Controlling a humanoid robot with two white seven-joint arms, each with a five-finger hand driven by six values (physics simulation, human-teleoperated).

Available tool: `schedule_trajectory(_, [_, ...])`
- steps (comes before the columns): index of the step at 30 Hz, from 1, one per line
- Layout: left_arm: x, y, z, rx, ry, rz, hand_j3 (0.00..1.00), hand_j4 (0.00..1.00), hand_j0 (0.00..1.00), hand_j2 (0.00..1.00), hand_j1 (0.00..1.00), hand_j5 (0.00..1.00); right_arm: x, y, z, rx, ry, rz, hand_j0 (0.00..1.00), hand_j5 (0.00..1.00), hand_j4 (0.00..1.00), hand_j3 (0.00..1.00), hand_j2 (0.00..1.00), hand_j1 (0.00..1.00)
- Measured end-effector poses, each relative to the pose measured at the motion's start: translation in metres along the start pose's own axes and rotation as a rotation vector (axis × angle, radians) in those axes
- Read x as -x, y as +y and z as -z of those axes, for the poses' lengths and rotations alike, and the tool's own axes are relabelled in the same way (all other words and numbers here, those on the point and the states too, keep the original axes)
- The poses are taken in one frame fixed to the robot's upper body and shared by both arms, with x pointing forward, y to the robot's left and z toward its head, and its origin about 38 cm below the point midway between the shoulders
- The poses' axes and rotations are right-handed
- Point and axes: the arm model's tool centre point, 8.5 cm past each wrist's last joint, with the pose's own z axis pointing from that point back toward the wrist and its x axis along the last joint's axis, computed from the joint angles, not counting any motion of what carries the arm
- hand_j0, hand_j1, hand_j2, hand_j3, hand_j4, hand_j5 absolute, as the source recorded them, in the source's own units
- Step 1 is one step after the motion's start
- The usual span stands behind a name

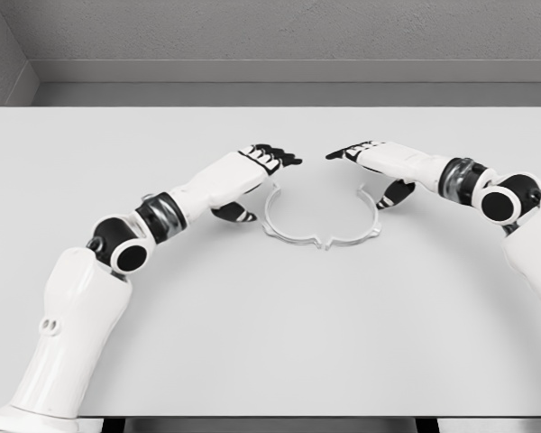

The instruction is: Assemble PVC drainage pipe clamps

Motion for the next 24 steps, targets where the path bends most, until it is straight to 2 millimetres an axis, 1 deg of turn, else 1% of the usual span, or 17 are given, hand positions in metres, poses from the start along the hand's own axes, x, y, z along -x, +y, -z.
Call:
schedule_trajectory(3, [0.012,0.009,-0.012,-0.016,0.03,0.017,1.0,1.0,1.0,1.0,1.0,1.0,-0.003,0.0,0.002,0.003,-0.008,0.004,1.0,1.0,1.0,1.0,1.0,1.0])
schedule_trajectory(6, [0.018,0.013,-0.019,-0.023,0.046,0.026,1.0,1.0,1.0,1.0,1.0,1.0,-0.005,0.0,0.005,0.007,-0.016,0.008,1.0,1.0,1.0,1.0,1.0,1.0])
schedule_trajectory(13, [0.023,0.02,-0.021,-0.033,0.06,0.032,1.0,1.0,1.0,1.0,1.0,1.0,-0.01,-0.001,0.008,0.013,-0.029,0.013,1.0,1.0,1.0,1.0,1.0,1.0])
schedule_trajectory(14, [0.025,0.021,-0.022,-0.036,0.065,0.031,1.0,1.0,1.0,1.0,1.0,1.0,-0.01,-0.004,0.009,0.017,-0.03,0.011,1.0,1.0,1.0,1.0,1.0,1.0])
schedule_trajectory(16, [0.031,0.033,-0.017,-0.05,0.076,0.034,1.0,1.0,1.0,1.0,1.0,1.0,-0.01,-0.004,0.009,0.018,-0.03,0.01,1.0,1.0,1.0,1.0,1.0,1.0])
schedule_trajectory(17, [0.036,0.039,-0.014,-0.055,0.081,0.036,1.0,1.0,1.0,1.0,1.0,1.0,-0.01,-0.008,0.009,0.024,-0.028,0.006,1.0,1.0,1.0,1.0,1.0,1.0])
schedule_trajectory(19, [0.044,0.04,-0.01,-0.046,0.096,0.023,1.0,1.0,1.0,1.0,1.0,1.0,-0.006,-0.01,0.006,0.025,-0.017,0.003,1.0,1.0,1.0,1.0,1.0,1.0])
schedule_trajectory(20, [0.047,0.043,-0.006,-0.046,0.1,0.017,1.0,1.0,1.0,1.0,1.0,1.0,-0.002,-0.01,0.003,0.024,-0.007,0.0,1.0,1.0,1.0,1.0,1.0,1.0])
schedule_trajectory(22, [0.051,0.04,0.001,-0.036,0.106,-0.009,1.0,1.0,1.0,1.0,1.0,1.0,0.011,-0.012,-0.012,0.018,0.024,-0.014,1.0,1.0,1.0,1.0,1.0,1.0])
schedule_trajectory(24, [0.051,0.038,0.011,-0.032,0.103,-0.035,1.0,1.0,1.0,1.0,1.0,1.0,0.02,-0.013,-0.026,0.01,0.048,-0.032,1.0,1.0,1.0,1.0,1.0,1.0])
